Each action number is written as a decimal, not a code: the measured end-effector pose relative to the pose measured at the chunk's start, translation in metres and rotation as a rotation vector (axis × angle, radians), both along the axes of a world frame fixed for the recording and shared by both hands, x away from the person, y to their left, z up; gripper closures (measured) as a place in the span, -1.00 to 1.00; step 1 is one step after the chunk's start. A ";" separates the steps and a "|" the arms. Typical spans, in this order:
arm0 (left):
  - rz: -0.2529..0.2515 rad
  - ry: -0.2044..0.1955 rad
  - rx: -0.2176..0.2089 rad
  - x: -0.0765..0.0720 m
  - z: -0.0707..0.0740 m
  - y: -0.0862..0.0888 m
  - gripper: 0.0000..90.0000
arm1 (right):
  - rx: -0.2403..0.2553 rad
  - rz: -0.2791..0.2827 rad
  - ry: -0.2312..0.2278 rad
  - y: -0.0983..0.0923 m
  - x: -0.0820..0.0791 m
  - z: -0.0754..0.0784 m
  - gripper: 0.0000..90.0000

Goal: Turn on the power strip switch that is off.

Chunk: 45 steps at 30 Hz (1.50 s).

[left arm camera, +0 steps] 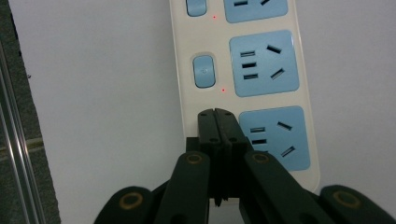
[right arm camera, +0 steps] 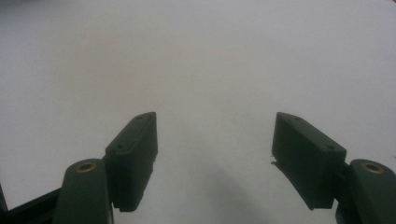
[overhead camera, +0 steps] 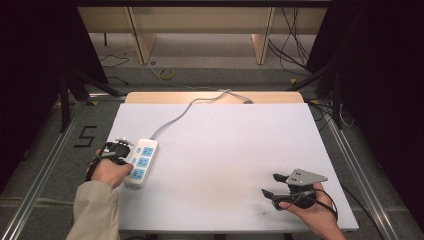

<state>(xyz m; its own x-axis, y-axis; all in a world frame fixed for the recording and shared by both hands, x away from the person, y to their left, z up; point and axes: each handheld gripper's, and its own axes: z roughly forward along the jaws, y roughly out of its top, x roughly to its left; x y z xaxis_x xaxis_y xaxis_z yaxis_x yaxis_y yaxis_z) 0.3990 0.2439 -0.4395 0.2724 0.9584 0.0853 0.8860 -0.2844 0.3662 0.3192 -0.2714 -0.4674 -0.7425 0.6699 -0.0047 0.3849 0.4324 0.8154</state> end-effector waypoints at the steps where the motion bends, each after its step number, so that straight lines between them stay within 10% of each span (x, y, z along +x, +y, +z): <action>1: -0.001 0.001 0.003 0.000 0.000 0.000 1.00 | 0.000 0.000 0.000 0.000 0.000 0.000 -0.28; 45: -0.019 -0.013 0.018 -0.001 -0.001 -0.002 0.99 | -0.003 0.000 -0.001 -0.001 0.000 0.000 -0.28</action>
